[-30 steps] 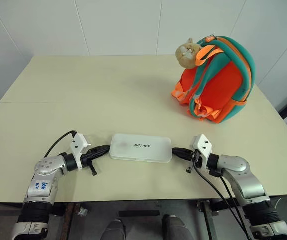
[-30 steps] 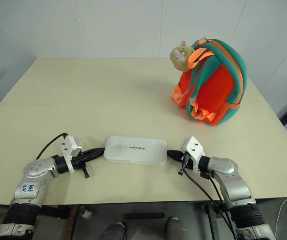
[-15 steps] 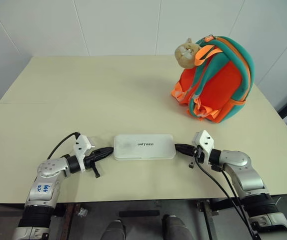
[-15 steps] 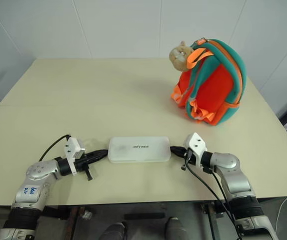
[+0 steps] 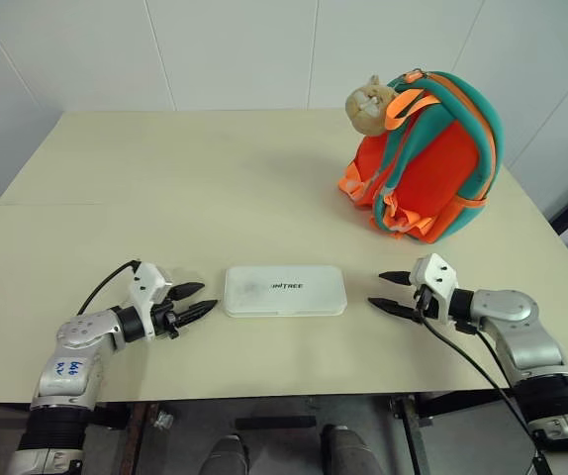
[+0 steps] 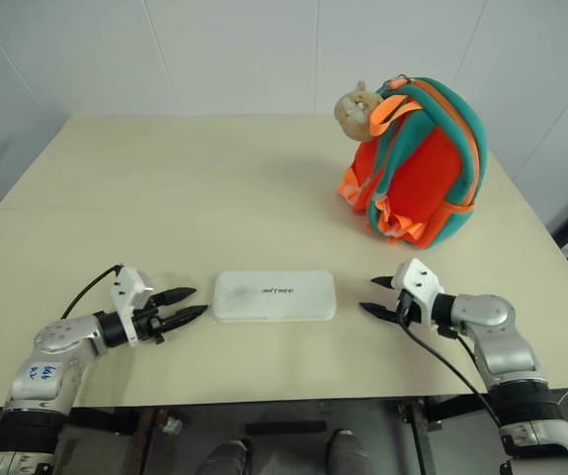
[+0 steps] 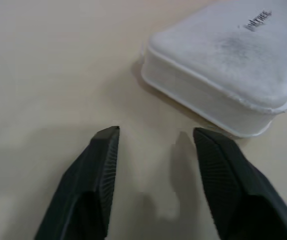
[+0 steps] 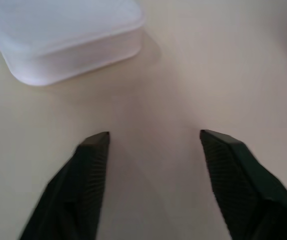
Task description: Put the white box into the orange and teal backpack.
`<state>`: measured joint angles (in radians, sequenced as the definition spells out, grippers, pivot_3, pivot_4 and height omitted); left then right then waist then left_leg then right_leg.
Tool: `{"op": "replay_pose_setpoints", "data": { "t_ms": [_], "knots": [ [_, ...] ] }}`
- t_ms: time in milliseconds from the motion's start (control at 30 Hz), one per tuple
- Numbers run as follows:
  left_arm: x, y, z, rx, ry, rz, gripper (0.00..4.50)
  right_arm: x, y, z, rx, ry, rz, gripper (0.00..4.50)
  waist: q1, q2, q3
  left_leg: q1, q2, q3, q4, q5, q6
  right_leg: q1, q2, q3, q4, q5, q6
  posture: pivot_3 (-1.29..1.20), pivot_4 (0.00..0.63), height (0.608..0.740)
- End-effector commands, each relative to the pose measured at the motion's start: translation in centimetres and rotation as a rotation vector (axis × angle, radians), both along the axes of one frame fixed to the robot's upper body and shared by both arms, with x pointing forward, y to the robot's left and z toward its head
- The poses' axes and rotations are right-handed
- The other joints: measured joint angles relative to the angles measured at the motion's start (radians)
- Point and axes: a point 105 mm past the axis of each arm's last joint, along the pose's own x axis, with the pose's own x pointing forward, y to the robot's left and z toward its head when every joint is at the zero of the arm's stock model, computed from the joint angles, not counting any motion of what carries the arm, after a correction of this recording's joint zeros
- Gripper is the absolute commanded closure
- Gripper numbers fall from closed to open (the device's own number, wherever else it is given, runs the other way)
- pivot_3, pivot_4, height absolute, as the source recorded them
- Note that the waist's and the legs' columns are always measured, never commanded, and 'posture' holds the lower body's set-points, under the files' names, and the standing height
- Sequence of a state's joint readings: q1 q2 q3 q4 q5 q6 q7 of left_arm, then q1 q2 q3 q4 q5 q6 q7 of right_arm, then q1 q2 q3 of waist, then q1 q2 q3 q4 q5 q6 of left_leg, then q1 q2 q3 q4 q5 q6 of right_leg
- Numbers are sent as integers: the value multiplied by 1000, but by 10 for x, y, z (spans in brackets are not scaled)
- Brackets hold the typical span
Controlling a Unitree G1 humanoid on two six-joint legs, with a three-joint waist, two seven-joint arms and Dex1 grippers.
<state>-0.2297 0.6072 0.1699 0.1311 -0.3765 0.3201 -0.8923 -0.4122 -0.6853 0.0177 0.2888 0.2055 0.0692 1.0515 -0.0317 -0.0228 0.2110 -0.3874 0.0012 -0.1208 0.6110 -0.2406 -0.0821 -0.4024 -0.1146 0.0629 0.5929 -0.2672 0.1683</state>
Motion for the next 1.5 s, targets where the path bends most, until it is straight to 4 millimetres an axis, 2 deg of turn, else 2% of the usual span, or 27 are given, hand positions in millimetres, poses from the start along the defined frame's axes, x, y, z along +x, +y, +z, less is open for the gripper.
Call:
{"op": "replay_pose_setpoints", "data": {
  "t_ms": [33, 67, 133, 300, 400, 533, 700, 1100, 1333, 1500],
  "knots": [
    [-1, 20, 10, -84, 119, 61, 887, -5, -4, 16, 67, 131, 6, 320, -1, 0, 0, 0, 0, 0, 0, 0, 0, 0, 0, 0, 0, 0, 0, 0, 150, 740],
    [0, 21, 14, -116, 129, 60, 608, -7, -2, 18, 73, 162, 12, 34, 0, 0, 0, 1, 0, 0, 0, 0, 0, 0, 0, 0, 1, 0, 0, 0, 150, 740],
    [3, 22, 22, -190, 169, 62, 33, -10, 3, 21, 88, 218, 19, 0, 0, 1, 0, 0, 0, 0, 0, 0, 0, 0, 0, 0, 1, -1, -2, 0, 150, 740],
    [17, 19, 34, -367, 329, 96, 33, -12, 24, 34, 131, 295, 54, 0, 2, 0, 0, 0, 0, -1, 1, 0, 0, 0, 0, 0, 1, -1, -3, 0, 150, 740],
    [20, 7, 39, -473, 446, 64, 33, -7, 35, 42, 152, 299, 59, 0, 2, 0, 0, 0, 0, -1, 0, 0, 0, 0, 0, -1, 0, 0, 1, 0, 150, 740],
    [14, -14, 37, -555, 632, -9, 33, -6, 42, 41, 134, 318, 51, 0, 2, 0, 0, -1, 0, -1, 0, -1, 0, -1, 0, -1, 0, 0, 2, 0, 150, 740],
    [10, -27, 34, -537, 729, -32, 33, -13, 53, 35, 120, 375, 71, 0, 2, 0, 0, -5, -1, -1, 0, -1, -1, -7, 0, -1, 2, -2, 2, 0, 150, 740],
    [4, -44, 24, -494, 886, -58, 33, -39, 87, 25, 161, 483, 181, 0, 3, 0, 0, -5, -1, -1, 0, -1, -1, -6, 0, -1, 3, -2, 2, 0, 150, 740],
    [-3, -58, 29, -542, 969, -131, 33, -30, 99, 25, 178, 450, 184, 0, 3, 0, 0, -4, -1, -1, 0, -1, -1, -6, -1, -1, 3, -2, 2, 0, 150, 740],
    [-3, -58, 32, -569, 980, -149, 33, -25, 101, 22, 172, 424, 177, 0, 3, 0, 0, -4, -1, -1, 0, -1, -1, -6, 0, -1, 3, -2, 2, 0, 150, 740]
  ]
}}
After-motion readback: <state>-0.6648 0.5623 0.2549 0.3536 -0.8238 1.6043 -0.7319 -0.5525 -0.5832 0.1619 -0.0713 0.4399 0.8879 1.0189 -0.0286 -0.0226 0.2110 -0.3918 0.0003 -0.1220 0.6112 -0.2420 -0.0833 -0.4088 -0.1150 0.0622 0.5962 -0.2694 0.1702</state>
